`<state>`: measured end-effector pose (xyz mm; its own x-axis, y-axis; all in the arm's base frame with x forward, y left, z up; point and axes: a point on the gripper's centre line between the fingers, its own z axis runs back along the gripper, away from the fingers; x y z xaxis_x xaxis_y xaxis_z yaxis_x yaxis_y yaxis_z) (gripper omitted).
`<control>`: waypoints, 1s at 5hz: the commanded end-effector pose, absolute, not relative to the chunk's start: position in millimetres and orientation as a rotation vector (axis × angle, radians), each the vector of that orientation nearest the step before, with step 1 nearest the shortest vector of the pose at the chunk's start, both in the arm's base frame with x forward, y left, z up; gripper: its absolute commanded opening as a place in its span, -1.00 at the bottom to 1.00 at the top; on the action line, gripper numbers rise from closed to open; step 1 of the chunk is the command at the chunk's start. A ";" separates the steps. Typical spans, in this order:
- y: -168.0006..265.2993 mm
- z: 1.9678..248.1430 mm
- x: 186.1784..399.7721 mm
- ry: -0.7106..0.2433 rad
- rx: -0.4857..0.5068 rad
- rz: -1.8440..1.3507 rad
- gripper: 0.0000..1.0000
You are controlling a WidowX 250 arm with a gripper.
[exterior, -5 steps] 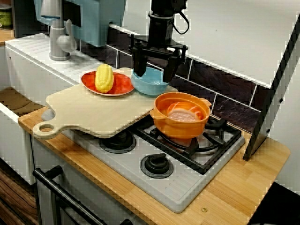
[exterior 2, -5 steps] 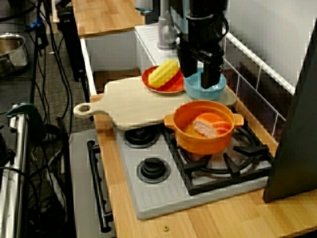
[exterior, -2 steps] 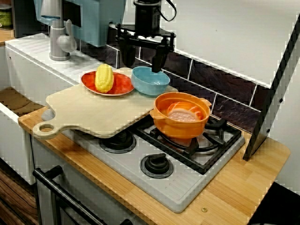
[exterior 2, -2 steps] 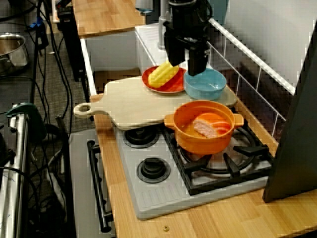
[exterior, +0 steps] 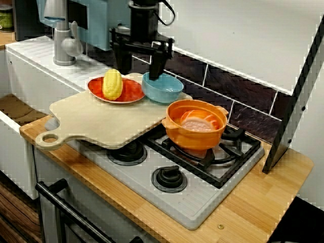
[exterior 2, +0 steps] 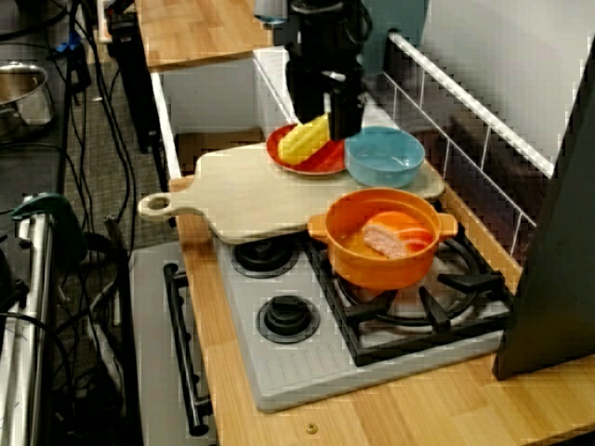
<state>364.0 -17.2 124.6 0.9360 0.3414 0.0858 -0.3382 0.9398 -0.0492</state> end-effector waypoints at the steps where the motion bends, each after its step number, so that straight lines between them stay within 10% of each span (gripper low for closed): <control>1: -3.8 146.9 352.4 -0.167 -0.064 0.378 1.00; 5: 16.3 141.3 343.0 -0.195 -0.064 0.453 1.00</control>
